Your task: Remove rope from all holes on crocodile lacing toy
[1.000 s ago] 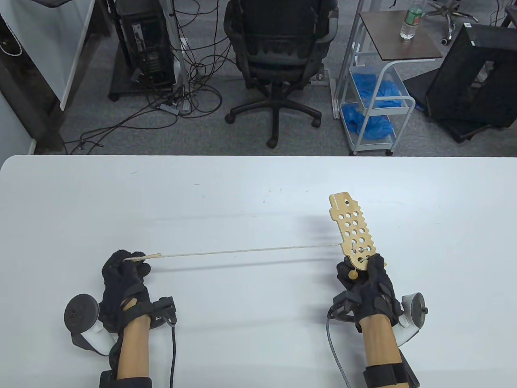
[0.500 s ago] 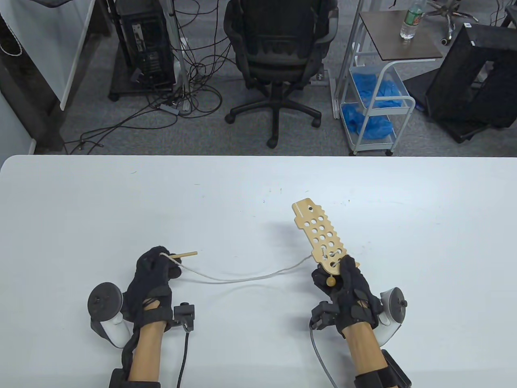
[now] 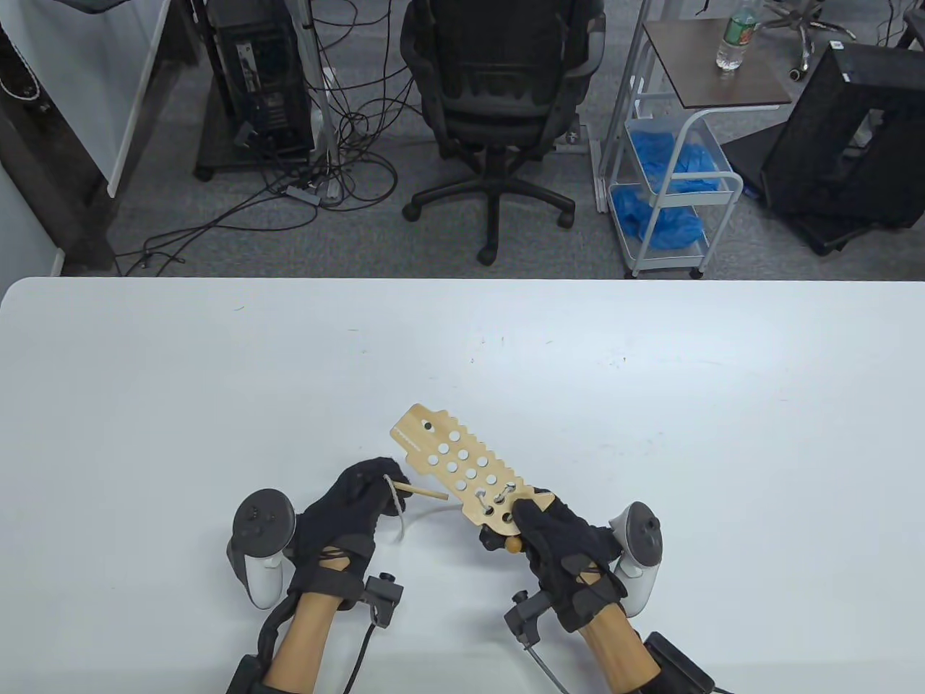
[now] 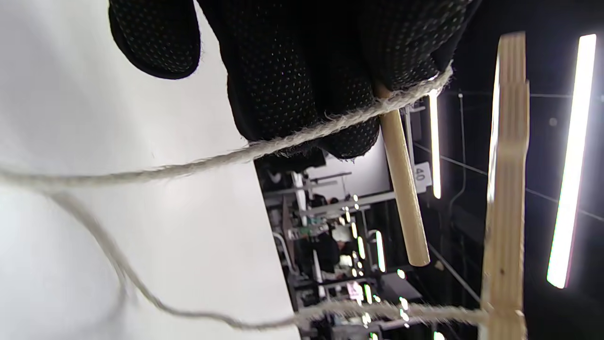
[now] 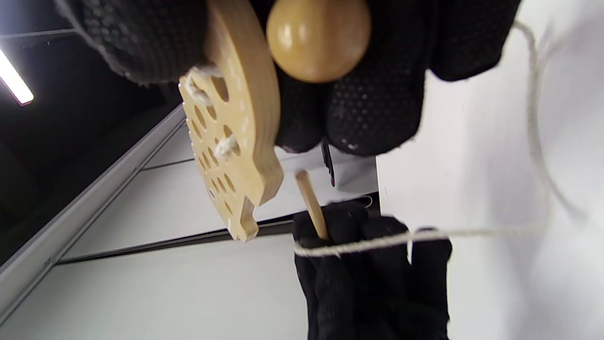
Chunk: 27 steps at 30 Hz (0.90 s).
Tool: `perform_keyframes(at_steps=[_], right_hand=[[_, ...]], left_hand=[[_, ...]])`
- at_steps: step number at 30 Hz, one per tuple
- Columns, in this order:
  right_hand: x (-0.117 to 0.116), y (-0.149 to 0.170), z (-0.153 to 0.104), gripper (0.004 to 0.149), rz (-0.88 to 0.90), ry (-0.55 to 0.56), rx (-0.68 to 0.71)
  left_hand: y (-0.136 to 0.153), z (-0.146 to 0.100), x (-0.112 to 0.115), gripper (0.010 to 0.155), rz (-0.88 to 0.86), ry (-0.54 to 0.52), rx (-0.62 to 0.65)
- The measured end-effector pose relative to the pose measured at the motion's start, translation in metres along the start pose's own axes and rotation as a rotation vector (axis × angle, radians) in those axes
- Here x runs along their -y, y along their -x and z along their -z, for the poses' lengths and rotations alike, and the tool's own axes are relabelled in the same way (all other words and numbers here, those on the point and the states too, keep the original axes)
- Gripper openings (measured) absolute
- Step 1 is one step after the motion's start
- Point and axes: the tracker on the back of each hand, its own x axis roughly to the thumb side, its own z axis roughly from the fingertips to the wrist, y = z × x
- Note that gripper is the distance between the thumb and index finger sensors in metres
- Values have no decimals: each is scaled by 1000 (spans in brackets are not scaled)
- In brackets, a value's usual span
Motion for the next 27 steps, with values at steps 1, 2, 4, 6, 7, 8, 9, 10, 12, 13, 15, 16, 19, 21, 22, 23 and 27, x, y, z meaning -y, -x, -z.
perform_keyframes(at_steps=[1, 2, 4, 6, 7, 8, 9, 10, 12, 13, 15, 16, 19, 21, 22, 23, 27], right_hand=[[-3, 0, 0, 47, 0, -16, 5], [-4, 0, 0, 47, 1, -26, 8], [-8, 0, -1, 47, 5, -45, 16], [-11, -1, -2, 47, 10, -62, 23], [-12, 0, -2, 47, 10, -72, 24], [-12, -1, -2, 47, 10, -81, 27], [-13, -1, -2, 47, 6, -83, 28], [-14, -2, -2, 47, 4, -83, 29], [-15, -2, -2, 47, 17, -94, 35], [-15, -2, -2, 46, 22, -99, 36], [-17, -4, -2, 46, 20, -113, 42], [-17, -4, -2, 46, 17, -120, 44], [-20, -3, -2, 46, 16, -142, 42], [-20, -3, -2, 46, 14, -141, 42], [-20, -4, -3, 46, 12, -140, 42], [-20, -4, -2, 46, 12, -142, 45], [-18, -4, -2, 46, -19, -130, 42]], left_hand=[[0, 0, 3, 41, -25, 19, -3], [0, 0, 4, 41, -38, 28, -4], [0, 1, 7, 41, -96, 72, 3], [1, 2, 9, 41, -143, 111, 3], [2, 2, 10, 42, -151, 118, 0], [3, 3, 12, 42, -158, 131, -2], [3, 4, 14, 42, -167, 150, 3], [3, 4, 16, 42, -190, 189, 5], [4, 4, 18, 42, -237, 220, -1], [5, 5, 20, 43, -257, 230, -2], [6, 5, 22, 43, -290, 257, -12], [6, 5, 23, 43, -298, 265, -15], [6, 5, 25, 43, -259, 276, -13], [6, 5, 26, 43, -217, 267, -17], [6, 5, 26, 43, -196, 263, -16], [5, 5, 26, 42, -171, 257, -14], [0, 3, 32, 41, -147, 286, 20]])
